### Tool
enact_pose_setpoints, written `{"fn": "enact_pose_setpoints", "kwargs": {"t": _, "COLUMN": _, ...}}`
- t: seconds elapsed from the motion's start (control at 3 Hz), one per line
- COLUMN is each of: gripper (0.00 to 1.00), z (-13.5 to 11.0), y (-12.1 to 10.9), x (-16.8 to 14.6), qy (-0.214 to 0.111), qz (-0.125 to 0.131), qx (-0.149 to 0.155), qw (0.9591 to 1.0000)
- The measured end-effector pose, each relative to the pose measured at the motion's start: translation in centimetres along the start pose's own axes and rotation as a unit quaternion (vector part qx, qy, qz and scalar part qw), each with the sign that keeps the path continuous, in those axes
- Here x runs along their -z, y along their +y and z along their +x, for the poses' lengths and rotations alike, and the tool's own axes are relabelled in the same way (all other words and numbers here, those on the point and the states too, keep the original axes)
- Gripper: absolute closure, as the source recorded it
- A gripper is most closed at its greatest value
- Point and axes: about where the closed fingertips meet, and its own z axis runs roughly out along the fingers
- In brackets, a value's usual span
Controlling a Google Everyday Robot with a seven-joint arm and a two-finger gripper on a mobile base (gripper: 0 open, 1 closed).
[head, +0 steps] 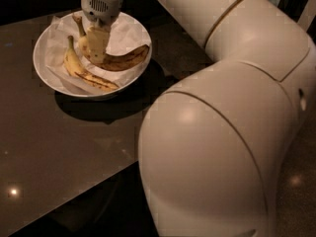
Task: Pick banana from white bowl
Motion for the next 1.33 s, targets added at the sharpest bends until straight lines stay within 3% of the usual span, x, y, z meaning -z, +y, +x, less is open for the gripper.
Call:
{"fn": "enact_pose_setpoints", "kwargs": {"t": 0.33, "gripper": 1.00, "z": 0.9, "y": 3.2, "x": 2.2, "qy": 0.019, "qz": 0.003, "qx": -0.013, "qw": 0.9997}}
{"fn": "enact_pose_setpoints", "kwargs": {"t": 0.67, "gripper": 1.00, "z": 0.3, "y": 2.7, "x": 2.1, "qy": 0.009, "qz": 0.012, "qx": -0.012, "qw": 0.9998}}
{"fn": "enact_pose_setpoints", "kwargs": {"t": 1.0, "gripper": 1.00, "z": 0.2, "y": 3.8, "x": 3.7, "qy": 0.016, "qz": 0.028, "qx": -0.011, "qw": 0.9994}}
{"fn": "enact_pose_setpoints", "kwargs": {"t": 1.33, "gripper": 1.00, "z": 0.7, "y": 6.9, "x": 4.9, "qy": 0.013, "qz": 0.034, "qx": -0.028, "qw": 0.9989}}
